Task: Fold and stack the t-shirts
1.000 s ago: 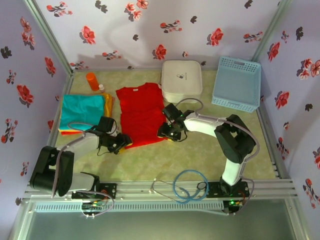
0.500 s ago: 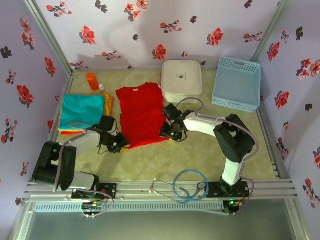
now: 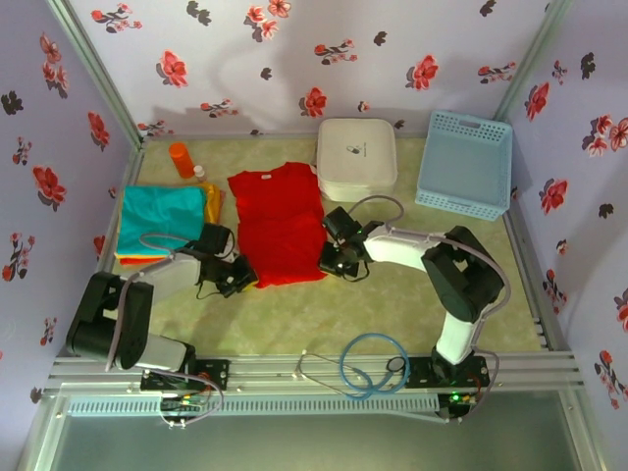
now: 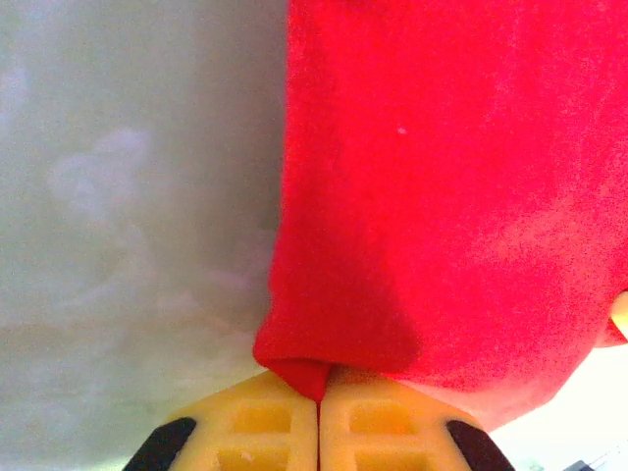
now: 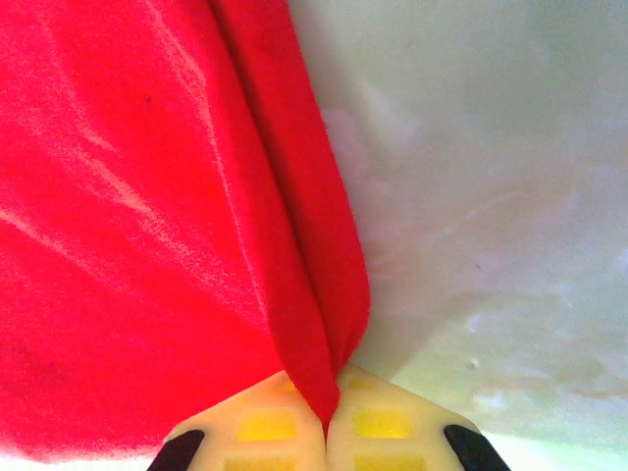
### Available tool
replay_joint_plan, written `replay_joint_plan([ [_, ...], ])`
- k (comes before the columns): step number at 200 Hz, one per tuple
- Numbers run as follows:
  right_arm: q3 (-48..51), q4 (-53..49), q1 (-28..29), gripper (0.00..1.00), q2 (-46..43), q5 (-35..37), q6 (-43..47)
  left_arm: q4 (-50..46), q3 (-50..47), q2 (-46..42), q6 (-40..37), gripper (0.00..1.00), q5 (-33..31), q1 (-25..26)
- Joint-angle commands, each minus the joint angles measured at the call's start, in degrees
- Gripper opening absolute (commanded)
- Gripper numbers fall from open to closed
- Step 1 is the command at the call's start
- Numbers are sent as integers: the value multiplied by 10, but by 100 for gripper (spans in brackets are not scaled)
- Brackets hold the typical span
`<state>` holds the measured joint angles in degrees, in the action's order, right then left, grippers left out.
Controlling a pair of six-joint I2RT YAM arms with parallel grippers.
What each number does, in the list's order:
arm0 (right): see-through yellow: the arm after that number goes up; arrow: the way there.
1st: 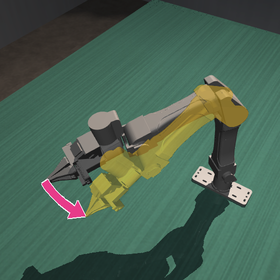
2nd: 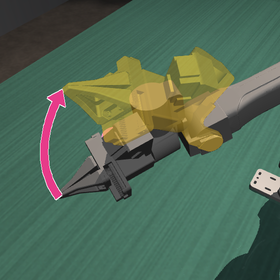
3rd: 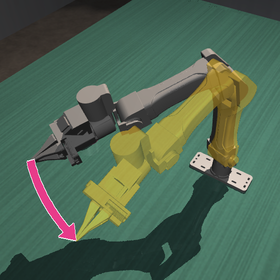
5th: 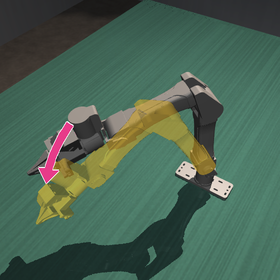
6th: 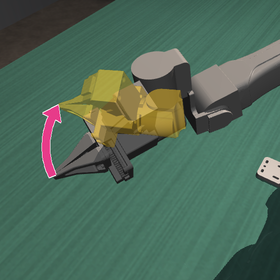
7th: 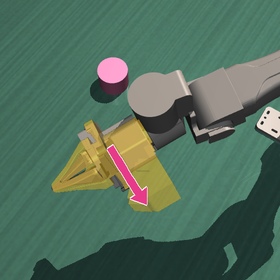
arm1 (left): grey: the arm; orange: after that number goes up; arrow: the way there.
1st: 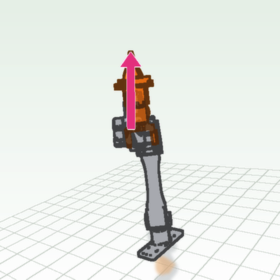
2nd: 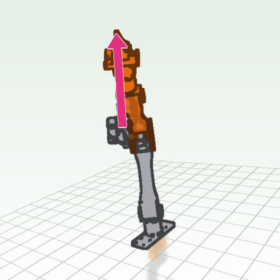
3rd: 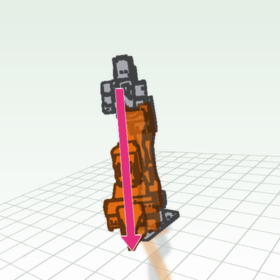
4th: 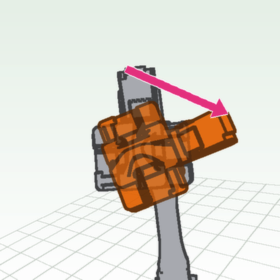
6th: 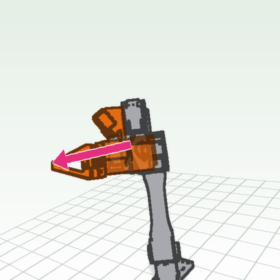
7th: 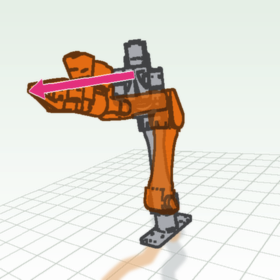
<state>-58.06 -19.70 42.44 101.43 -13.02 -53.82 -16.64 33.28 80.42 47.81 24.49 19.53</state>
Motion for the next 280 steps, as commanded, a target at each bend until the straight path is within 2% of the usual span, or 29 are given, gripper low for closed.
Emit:
replay_joint_plan([
  [1,32,-13,4,0,-46,11,-2,-65,16,-47,-32,0,-29,16],
  [34,76,-25,16,0,-124,20,-7,-172,9,-153,-16,0,-80,61],
  [91,153,-70,65,0,-267,49,-43,-315,0,-330,54,0,-94,128],
  [146,192,-135,116,0,-388,61,-86,-356,-14,-459,163,0,-107,234],
  [196,183,-200,159,0,-463,74,-150,-356,24,-447,213,0,-144,337],
  [242,100,-272,158,0,-475,124,-145,-387,114,-392,186,0,-199,339],
  [280,58,-275,122,0,-468,146,-128,-369,151,-334,158,0,-204,319],
])
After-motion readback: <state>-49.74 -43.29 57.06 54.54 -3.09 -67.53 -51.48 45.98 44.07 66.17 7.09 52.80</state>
